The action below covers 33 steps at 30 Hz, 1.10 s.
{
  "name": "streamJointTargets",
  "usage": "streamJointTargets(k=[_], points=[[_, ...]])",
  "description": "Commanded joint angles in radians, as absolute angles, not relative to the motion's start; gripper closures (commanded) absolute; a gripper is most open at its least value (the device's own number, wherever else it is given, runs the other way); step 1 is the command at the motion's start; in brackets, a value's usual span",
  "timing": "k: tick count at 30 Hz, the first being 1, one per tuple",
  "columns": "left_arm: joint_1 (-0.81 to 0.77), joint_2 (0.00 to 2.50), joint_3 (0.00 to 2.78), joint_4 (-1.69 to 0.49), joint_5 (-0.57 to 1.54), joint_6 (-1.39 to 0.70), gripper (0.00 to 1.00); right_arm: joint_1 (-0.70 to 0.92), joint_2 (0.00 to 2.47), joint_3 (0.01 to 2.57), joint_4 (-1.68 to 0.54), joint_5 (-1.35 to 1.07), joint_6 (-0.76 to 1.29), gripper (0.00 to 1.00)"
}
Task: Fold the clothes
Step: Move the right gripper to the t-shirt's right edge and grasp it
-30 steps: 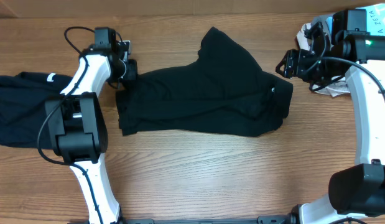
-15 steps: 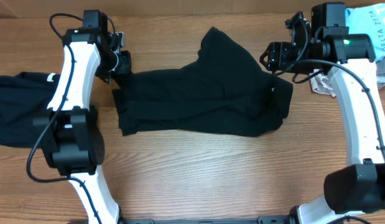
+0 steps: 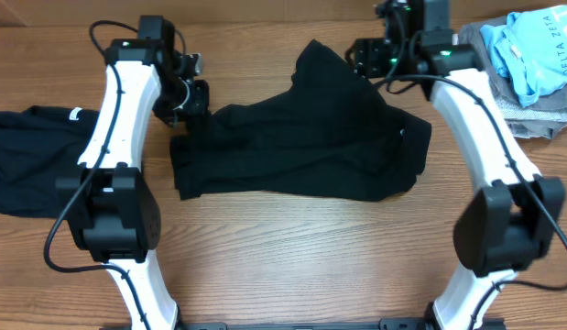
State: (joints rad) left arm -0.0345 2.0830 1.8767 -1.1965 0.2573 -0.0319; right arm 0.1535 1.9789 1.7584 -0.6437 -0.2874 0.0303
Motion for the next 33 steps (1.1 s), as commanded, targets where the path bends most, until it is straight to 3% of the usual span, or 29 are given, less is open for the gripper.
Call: streamJointTargets(k=[1, 15, 26, 33], points=[[-0.057, 2.053, 1.894, -1.201, 0.277, -0.051, 0.96, 0.176, 2.059, 1.781, -0.580, -0.244, 0.038, 0.26], [-0.114, 2.053, 1.894, -1.222, 0.241, -0.079, 0.96, 0.235, 2.287, 1.782, -0.291, -0.146, 0.109, 0.25], [-0.126, 2.053, 1.894, -1.218, 0.225, -0.080, 0.96, 0.192, 2.347, 1.782, -0.454, -0.086, 0.105, 0.22], [-0.126, 2.053, 1.894, -1.214, 0.225, -0.079, 0.96, 0.182, 2.348, 1.781, -0.670, -0.075, 0.105, 0.21]])
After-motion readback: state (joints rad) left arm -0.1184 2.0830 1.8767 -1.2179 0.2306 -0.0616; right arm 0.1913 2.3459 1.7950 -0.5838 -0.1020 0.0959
